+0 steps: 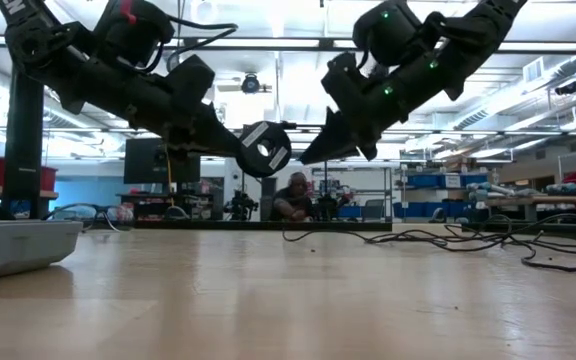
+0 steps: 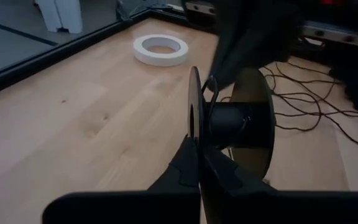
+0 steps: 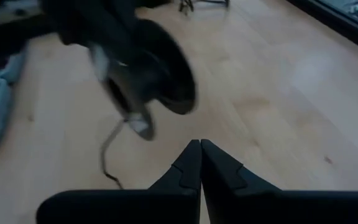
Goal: Coil cords
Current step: Coil the black wire on the black spool
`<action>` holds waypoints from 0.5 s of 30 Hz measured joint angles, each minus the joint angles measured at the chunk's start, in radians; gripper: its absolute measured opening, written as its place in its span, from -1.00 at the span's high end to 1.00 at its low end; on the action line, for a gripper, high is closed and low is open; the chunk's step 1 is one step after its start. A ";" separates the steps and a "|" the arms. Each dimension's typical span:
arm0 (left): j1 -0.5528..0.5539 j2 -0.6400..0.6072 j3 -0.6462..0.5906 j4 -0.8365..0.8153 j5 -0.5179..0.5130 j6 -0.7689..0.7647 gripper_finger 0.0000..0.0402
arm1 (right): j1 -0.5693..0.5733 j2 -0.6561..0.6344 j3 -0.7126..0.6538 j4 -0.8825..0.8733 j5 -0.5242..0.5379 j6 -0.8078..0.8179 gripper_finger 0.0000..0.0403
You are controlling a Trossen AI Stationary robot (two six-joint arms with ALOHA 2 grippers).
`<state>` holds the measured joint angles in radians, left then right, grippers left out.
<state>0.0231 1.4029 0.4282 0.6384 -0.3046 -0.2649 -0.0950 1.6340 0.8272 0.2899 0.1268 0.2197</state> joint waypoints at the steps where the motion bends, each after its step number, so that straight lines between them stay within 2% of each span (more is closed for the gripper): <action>1: -0.002 0.000 0.000 0.002 -0.003 0.000 1.00 | 0.010 0.000 0.000 0.009 0.000 -0.003 0.95; 5: -0.013 0.000 -0.053 0.148 -0.012 -0.002 1.00 | 0.052 0.000 0.000 0.032 0.017 -0.011 0.95; 9: -0.019 0.000 -0.146 0.346 -0.016 -0.027 1.00 | 0.088 0.000 0.000 0.030 0.106 -0.015 0.91; 12: -0.019 0.000 -0.186 0.398 -0.017 -0.041 1.00 | 0.093 0.001 0.000 0.031 0.160 -0.056 0.89; 15: -0.019 0.000 -0.193 0.407 -0.017 -0.058 1.00 | 0.089 0.001 0.000 0.031 0.167 -0.062 0.89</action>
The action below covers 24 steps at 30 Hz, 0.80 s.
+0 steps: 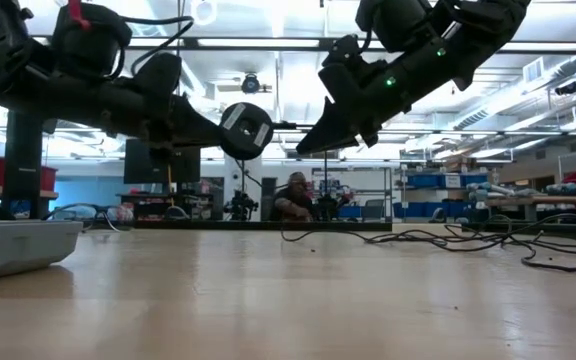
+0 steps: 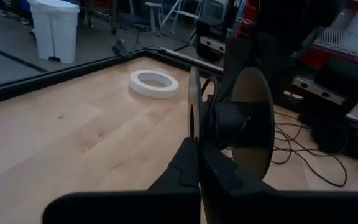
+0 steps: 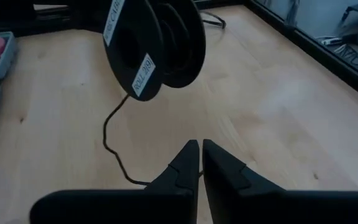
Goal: Coil cords
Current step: Coil the black wire on the black spool
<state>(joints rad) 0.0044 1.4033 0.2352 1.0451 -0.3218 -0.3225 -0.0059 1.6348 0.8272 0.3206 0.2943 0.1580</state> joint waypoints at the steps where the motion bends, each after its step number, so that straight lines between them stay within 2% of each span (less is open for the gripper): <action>1: 0.000 0.000 0.000 0.000 0.001 -0.001 1.00 | 0.000 0.000 0.000 0.000 0.000 0.007 0.89; 24: 0.006 0.000 0.000 0.009 0.028 -0.010 1.00 | 0.000 0.001 0.000 0.000 -0.001 0.023 0.89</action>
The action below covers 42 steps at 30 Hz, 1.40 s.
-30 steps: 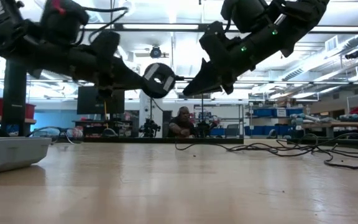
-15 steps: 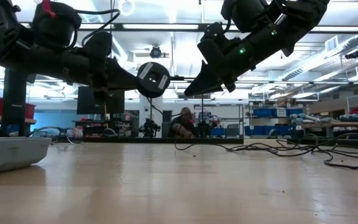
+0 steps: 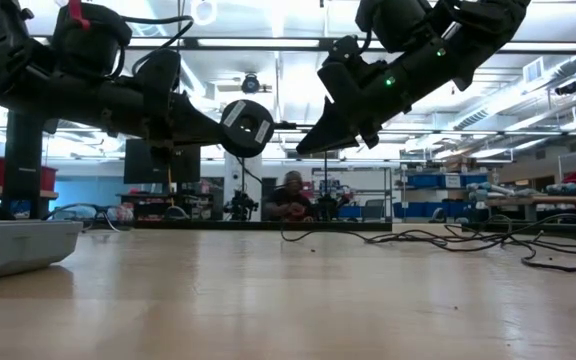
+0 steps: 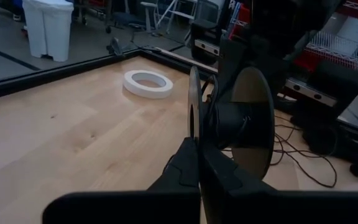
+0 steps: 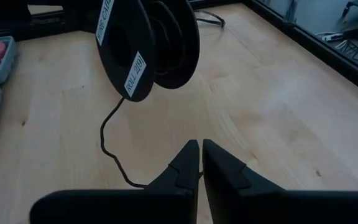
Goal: Coil cords
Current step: Coil the black wire on the black spool
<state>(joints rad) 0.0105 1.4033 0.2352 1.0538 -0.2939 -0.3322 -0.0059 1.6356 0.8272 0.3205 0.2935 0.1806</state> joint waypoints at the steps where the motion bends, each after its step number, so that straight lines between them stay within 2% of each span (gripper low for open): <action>1: 0.000 0.000 0.000 0.000 0.000 0.006 1.00 | 0.000 0.000 0.000 0.000 0.000 0.000 0.89; 42: 0.000 0.000 0.000 -0.035 -0.002 0.014 1.00 | 0.000 0.000 0.000 0.000 0.000 0.000 0.89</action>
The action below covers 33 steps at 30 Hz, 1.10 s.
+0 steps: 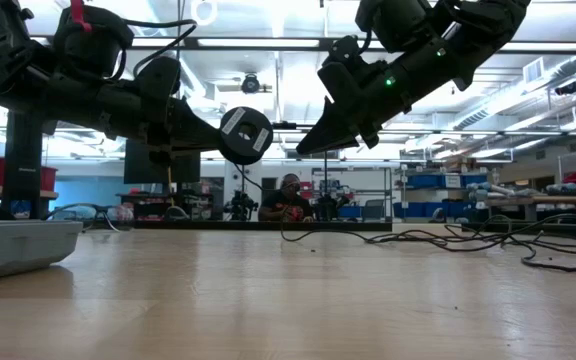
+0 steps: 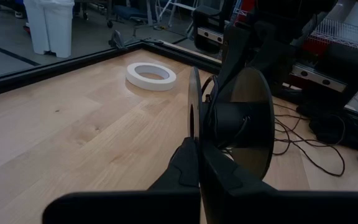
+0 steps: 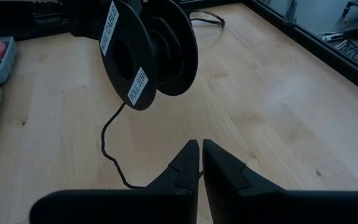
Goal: Coil cords
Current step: Coil the black wire on the black spool
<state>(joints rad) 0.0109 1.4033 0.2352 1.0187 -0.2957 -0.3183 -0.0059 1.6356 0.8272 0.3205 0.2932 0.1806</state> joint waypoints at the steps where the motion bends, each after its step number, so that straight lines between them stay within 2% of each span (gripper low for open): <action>1: 0.000 0.000 0.000 0.000 -0.004 -0.001 1.00 | 0.000 0.000 0.000 0.000 0.000 0.000 0.89; 12: 0.000 0.000 0.000 0.001 -0.006 -0.057 1.00 | 0.000 0.000 0.000 0.001 0.000 0.000 0.89; 25: 0.000 0.000 0.000 0.009 -0.006 -0.056 1.00 | -0.001 0.000 0.001 0.189 -0.023 0.059 0.89; 33: 0.000 0.000 0.000 0.007 -0.007 -0.054 1.00 | 0.008 0.000 0.001 0.028 -0.033 0.053 0.89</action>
<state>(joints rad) 0.0109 1.4033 0.2356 1.0259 -0.3023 -0.3728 0.0025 1.6360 0.8280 0.3489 0.2600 0.2339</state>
